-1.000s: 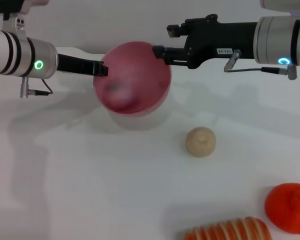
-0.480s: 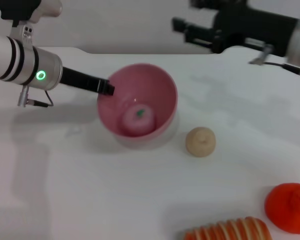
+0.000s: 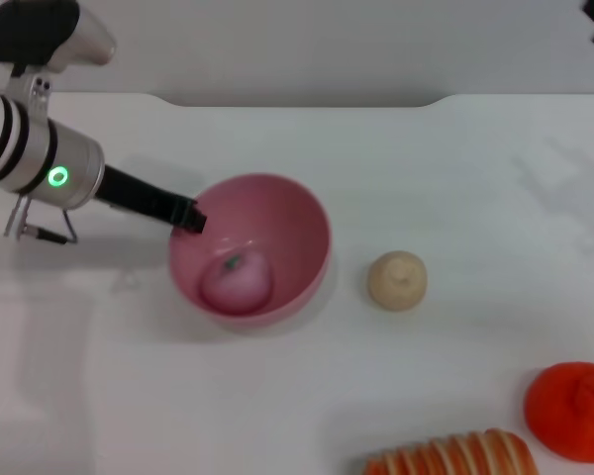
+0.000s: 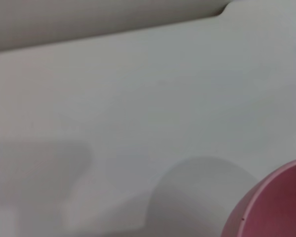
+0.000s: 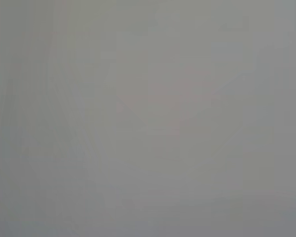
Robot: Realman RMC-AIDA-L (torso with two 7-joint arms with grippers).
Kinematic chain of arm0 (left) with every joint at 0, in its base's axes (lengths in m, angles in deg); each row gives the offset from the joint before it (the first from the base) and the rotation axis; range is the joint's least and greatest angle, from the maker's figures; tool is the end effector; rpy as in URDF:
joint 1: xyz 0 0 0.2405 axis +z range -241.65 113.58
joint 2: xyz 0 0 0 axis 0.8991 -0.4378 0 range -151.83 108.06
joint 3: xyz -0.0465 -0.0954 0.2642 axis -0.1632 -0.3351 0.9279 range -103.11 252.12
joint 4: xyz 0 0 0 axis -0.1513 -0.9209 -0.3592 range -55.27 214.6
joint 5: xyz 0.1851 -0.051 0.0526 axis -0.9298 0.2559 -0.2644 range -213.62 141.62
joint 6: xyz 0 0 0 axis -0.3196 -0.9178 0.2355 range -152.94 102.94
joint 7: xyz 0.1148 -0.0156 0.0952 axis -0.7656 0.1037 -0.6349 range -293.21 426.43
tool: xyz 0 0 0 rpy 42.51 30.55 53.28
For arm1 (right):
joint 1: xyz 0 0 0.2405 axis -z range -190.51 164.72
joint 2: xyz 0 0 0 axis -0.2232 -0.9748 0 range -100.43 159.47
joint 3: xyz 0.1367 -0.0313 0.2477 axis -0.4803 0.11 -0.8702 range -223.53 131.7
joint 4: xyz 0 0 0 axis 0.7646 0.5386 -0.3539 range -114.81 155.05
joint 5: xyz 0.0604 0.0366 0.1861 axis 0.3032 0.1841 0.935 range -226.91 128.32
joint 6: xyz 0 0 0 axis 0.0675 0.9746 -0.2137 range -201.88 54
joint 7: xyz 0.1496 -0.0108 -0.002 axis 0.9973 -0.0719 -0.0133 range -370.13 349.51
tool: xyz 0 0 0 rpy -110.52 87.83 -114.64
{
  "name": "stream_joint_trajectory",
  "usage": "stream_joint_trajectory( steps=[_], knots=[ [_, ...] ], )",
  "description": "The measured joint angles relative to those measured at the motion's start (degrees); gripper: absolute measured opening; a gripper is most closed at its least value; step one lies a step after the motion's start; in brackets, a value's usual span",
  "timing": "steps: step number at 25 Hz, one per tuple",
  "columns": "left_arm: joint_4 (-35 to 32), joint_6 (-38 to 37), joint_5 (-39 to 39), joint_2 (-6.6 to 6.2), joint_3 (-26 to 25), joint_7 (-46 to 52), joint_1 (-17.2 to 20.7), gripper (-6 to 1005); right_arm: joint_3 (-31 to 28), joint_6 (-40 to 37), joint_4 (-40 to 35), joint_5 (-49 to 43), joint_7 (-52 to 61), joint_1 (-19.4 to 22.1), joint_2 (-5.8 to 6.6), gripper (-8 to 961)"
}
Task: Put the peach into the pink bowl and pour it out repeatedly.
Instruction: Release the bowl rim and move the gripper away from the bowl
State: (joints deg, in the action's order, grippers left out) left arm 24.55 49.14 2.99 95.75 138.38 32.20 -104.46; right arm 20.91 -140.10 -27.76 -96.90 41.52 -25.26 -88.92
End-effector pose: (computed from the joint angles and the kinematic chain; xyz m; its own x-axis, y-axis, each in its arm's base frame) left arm -0.2353 0.4096 -0.0182 0.5741 0.8088 0.1274 0.7825 -0.4961 -0.3763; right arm 0.2798 0.3418 0.0608 0.6271 0.1985 -0.7532 -0.5838 -0.5204 -0.6232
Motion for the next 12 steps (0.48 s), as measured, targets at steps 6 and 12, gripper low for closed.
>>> stream_joint_trajectory(
  steps=[6, 12],
  knots=[
    [0.8, -1.7, -0.7, 0.13, 0.0, 1.1, 2.0, 44, -1.2, -1.0, 5.3, 1.9, -3.1, -1.0, 0.99, 622],
    [1.5, -1.7, -1.3, 0.04, 0.0, 1.3, 2.7, 44, -1.3, -1.5, 5.9, 2.0, -3.1, -2.2, 1.35, 622]
  ],
)
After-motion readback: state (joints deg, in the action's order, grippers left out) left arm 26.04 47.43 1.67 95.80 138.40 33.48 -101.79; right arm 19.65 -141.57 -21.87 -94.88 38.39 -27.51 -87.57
